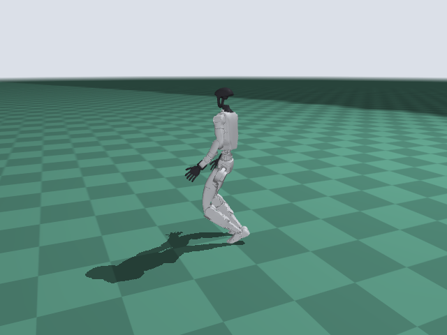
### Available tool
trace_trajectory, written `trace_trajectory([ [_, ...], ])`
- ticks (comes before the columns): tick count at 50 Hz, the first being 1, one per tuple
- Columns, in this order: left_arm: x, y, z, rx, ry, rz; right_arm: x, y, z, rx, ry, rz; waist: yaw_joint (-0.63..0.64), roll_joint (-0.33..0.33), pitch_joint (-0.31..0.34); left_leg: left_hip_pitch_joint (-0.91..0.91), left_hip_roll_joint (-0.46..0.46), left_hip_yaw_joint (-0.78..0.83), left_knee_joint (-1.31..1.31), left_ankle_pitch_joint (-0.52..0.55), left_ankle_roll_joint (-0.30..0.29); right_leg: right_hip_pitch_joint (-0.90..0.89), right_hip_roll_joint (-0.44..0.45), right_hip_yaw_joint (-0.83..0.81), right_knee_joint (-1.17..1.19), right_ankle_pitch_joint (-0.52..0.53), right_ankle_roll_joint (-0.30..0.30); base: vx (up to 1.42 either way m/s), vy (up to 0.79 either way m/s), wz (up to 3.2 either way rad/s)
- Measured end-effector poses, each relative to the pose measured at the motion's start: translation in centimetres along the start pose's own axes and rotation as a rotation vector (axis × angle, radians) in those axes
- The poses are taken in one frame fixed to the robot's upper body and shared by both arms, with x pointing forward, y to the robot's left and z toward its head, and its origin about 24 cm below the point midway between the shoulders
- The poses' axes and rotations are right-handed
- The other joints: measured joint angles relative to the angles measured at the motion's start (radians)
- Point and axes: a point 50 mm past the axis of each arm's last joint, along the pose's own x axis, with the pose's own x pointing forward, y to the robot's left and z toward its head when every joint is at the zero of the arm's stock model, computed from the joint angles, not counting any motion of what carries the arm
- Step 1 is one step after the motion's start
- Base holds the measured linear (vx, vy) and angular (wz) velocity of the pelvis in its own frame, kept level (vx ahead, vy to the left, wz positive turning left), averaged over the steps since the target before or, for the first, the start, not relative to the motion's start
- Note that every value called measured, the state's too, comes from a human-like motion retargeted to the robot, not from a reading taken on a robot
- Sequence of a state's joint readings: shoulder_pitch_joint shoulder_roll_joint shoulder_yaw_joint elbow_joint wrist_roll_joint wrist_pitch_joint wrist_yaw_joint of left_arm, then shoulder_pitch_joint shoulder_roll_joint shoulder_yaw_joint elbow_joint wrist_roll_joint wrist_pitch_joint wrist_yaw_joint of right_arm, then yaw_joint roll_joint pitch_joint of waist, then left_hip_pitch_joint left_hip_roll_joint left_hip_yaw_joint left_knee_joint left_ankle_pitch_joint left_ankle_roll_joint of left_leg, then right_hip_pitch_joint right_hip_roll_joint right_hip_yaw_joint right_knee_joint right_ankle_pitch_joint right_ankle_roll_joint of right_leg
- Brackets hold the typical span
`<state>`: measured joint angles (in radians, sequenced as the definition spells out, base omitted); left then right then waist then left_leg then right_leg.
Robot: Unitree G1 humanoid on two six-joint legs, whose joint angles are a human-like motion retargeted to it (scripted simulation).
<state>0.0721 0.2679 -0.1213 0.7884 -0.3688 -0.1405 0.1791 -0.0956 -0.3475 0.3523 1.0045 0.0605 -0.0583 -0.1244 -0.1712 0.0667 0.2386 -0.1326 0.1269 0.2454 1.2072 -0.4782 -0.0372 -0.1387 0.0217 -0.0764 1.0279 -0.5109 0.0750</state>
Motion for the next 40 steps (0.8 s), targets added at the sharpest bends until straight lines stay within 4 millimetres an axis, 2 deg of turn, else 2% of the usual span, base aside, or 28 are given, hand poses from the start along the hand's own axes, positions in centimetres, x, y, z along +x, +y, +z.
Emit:
trace_trajectory([
  [3, 0.9, 0.1, 1.9, 0.038, -0.055, 0.035, 0.3, -0.4, 0.2, 0.011, 0.011, -0.023, 0.002, 0.006, -0.007, -0.029, 0.019, 0.002, 0.019, -0.046, 0.016, -0.021, 0.007, -0.012, 0.008, -0.057, -0.026, 0.0, 0.0, 0.0],
  [5, 1.3, -0.3, 2.9, 0.041, -0.086, 0.042, 0.2, -0.2, -0.3, 0.02, 0.037, -0.03, 0.006, 0.009, -0.015, -0.032, 0.021, -0.001, -0.007, -0.013, 0.017, -0.016, 0.007, -0.023, -0.016, -0.035, -0.049, 0.0, 0.0, 0.0],
  [9, 1.3, -1.9, 3.8, 0.018, -0.12, -0.012, -0.1, 0.2, -1.6, 0.047, 0.089, -0.021, -0.002, 0.006, -0.033, -0.021, -0.019, -0.014, -0.146, 0.132, -0.011, -0.01, 0.022, 0.021, -0.092, 0.207, -0.003, 0.0, 0.0, 0.0],
  [12, 1.1, -2.9, 4.5, -0.003, -0.148, -0.066, -0.1, -0.1, -1.9, 0.047, 0.105, -0.022, -0.008, -0.002, -0.044, -0.016, -0.068, -0.023, -0.238, 0.203, -0.032, -0.037, -0.005, 0.037, -0.085, 0.288, 0.03, 0.0, 0.0, 0.0],
  [14, 0.9, -3.3, 4.8, -0.01, -0.165, -0.094, 0.0, -0.5, -1.8, 0.043, 0.105, -0.027, -0.014, -0.014, -0.049, -0.006, -0.103, -0.029, -0.283, 0.222, -0.028, -0.056, -0.032, 0.042, -0.053, 0.292, 0.044, 0.0, 0.0, 0.0],
  [17, 0.7, -3.7, 5.7, -0.002, -0.207, -0.131, 0.2, -1.8, -1.3, 0.031, 0.089, -0.054, -0.023, -0.036, -0.053, 0.014, -0.156, -0.037, -0.323, 0.189, -0.009, -0.075, -0.089, 0.044, 0.019, 0.228, 0.044, -0.01, 0.01, -0.08],
  [22, 0.6, -3.6, 5.2, 0.053, -0.197, -0.134, 0.7, -3.1, 0.7, 0.023, 0.031, -0.09, -0.04, -0.067, -0.033, 0.042, -0.199, -0.012, -0.295, -0.038, 0.056, -0.088, -0.174, 0.037, 0.165, 0.03, 0.047, -0.01, 0.02, -0.24],
  [24, 0.9, -3.4, 4.9, 0.075, -0.168, -0.116, 1.1, -3.5, 2.2, 0.024, -0.008, -0.104, -0.047, -0.074, -0.024, 0.065, -0.22, -0.002, -0.34, -0.055, 0.063, -0.088, -0.189, 0.045, 0.169, 0.003, 0.039, 0.04, 0.0, -0.21],
  [28, 0.9, -2.6, 2.0, 0.089, -0.047, -0.083, 1.1, -2.7, 3.2, 0.023, -0.056, -0.088, -0.061, -0.064, -0.028, 0.087, -0.209, 0.007, -0.388, 0.043, 0.044, -0.064, -0.162, 0.055, 0.104, 0.066, 0.012, 0.0, -0.01, -0.11],
  [31, 0.8, -2.0, 0.9, 0.084, -0.003, -0.06, 1.0, -2.1, 3.3, 0.024, -0.076, -0.075, -0.071, -0.052, -0.036, 0.082, -0.173, 0.021, -0.393, 0.139, 0.027, -0.044, -0.117, 0.066, 0.024, 0.139, 0.003, 0.0, 0.0, 0.0],
  [35, 0.9, -1.2, 1.3, 0.061, -0.014, -0.022, 0.8, -1.6, 2.9, 0.023, -0.072, -0.066, -0.065, -0.03, -0.034, 0.056, -0.122, 0.012, -0.345, 0.18, 0.005, -0.015, -0.056, 0.071, -0.06, 0.2, 0.001, 0.0, 0.0, 0.0],
  [40, 1.3, -0.7, 2.9, 0.011, -0.08, 0.03, 0.7, -1.2, 1.8, 0.016, -0.03, -0.063, -0.038, -0.004, -0.019, 0.026, -0.069, -0.024, -0.268, 0.169, -0.019, 0.022, 0.001, 0.055, -0.124, 0.221, -0.004, 0.0, 0.0, 0.0],
])
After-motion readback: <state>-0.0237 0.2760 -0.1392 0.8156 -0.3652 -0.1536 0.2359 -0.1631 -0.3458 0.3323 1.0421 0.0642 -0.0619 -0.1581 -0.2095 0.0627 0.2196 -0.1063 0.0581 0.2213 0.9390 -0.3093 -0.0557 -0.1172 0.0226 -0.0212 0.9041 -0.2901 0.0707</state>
